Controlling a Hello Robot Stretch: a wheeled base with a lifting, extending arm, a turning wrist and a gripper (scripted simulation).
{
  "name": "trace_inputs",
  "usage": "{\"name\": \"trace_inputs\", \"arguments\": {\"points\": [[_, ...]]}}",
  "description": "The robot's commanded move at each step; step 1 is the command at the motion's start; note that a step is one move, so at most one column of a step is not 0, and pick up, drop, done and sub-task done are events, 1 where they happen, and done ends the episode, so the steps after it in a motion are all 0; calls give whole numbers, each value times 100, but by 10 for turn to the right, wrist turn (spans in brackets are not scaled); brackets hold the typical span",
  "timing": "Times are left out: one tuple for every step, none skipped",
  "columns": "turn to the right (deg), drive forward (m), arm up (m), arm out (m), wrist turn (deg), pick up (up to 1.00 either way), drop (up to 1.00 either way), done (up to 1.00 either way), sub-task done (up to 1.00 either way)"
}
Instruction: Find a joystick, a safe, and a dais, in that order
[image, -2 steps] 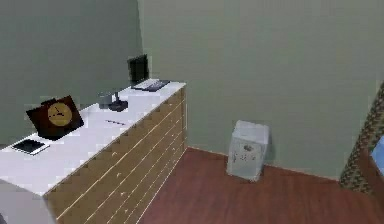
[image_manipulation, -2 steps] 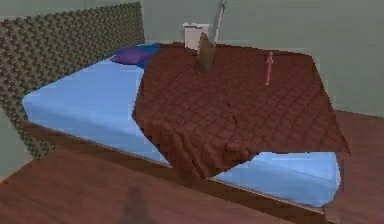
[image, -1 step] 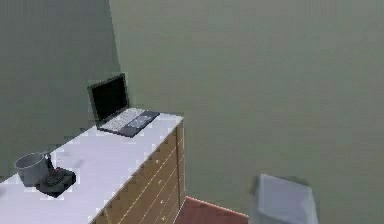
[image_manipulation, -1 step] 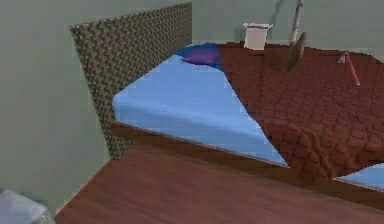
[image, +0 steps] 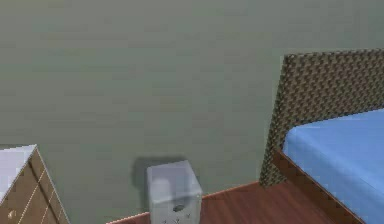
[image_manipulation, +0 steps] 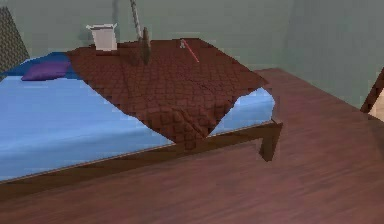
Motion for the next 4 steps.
{"name": "trace_inputs", "arguments": {"points": [[0, 5, 0, 0, 0, 0, 0, 0, 0], [-450, 0, 0, 0, 0, 0, 0, 0, 0], [-360, 0, 0, 0, 0, 0, 0, 0, 0], [0, 0, 0, 0, 0, 0, 0, 0, 100]]}}
